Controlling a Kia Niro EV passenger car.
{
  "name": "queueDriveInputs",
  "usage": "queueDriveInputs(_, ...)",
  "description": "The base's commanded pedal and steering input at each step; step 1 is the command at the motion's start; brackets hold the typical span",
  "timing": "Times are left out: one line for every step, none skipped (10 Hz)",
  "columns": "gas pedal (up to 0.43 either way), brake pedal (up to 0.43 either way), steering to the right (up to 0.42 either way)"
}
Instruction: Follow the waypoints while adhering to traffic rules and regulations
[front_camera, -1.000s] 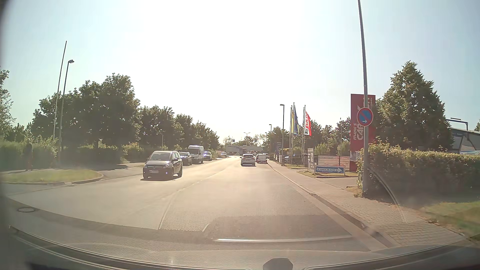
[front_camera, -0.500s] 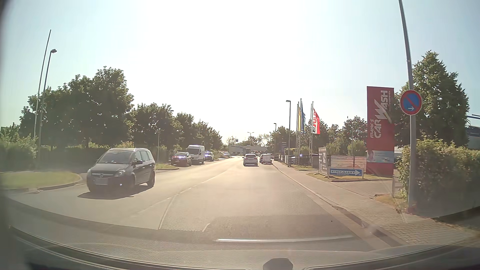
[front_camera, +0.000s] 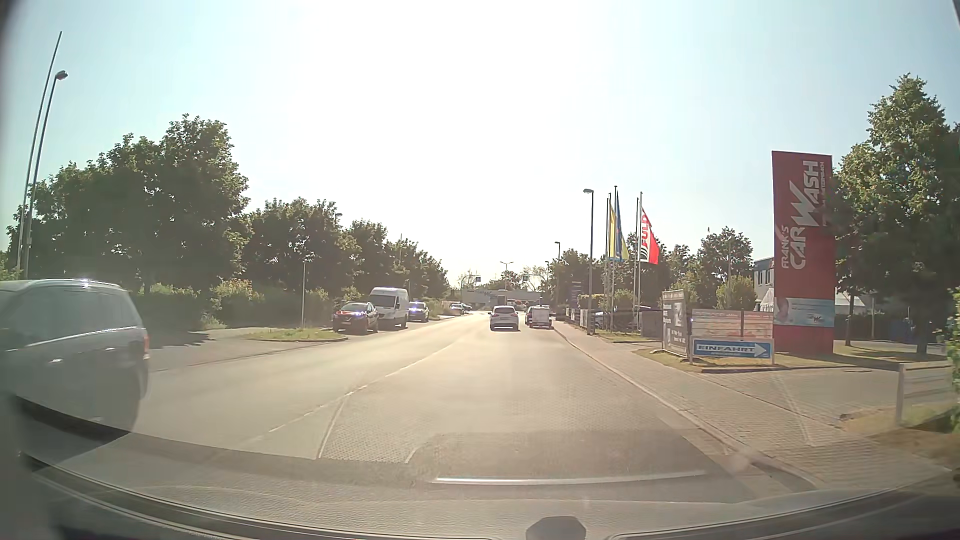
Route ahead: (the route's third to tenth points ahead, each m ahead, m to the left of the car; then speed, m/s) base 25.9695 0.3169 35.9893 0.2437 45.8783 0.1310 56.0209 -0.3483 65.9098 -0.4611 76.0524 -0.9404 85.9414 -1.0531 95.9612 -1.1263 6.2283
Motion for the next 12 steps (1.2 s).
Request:
queueDriveInputs(0.087, 0.018, -0.010)
queueDriveInputs(0.087, 0.018, -0.009)
queueDriveInputs(0.079, 0.018, -0.009)
queueDriveInputs(0.079, 0.018, -0.008)
queueDriveInputs(0.079, 0.018, -0.007)
queueDriveInputs(0.079, 0.018, -0.006)
queueDriveInputs(0.079, 0.018, -0.006)
queueDriveInputs(0.079, 0.018, -0.003)
queueDriveInputs(0.079, 0.018, 0.000)
queueDriveInputs(0.079, 0.018, 0.000)
queueDriveInputs(0.079, 0.018, 0.000)
queueDriveInputs(0.079, 0.018, 0.000)
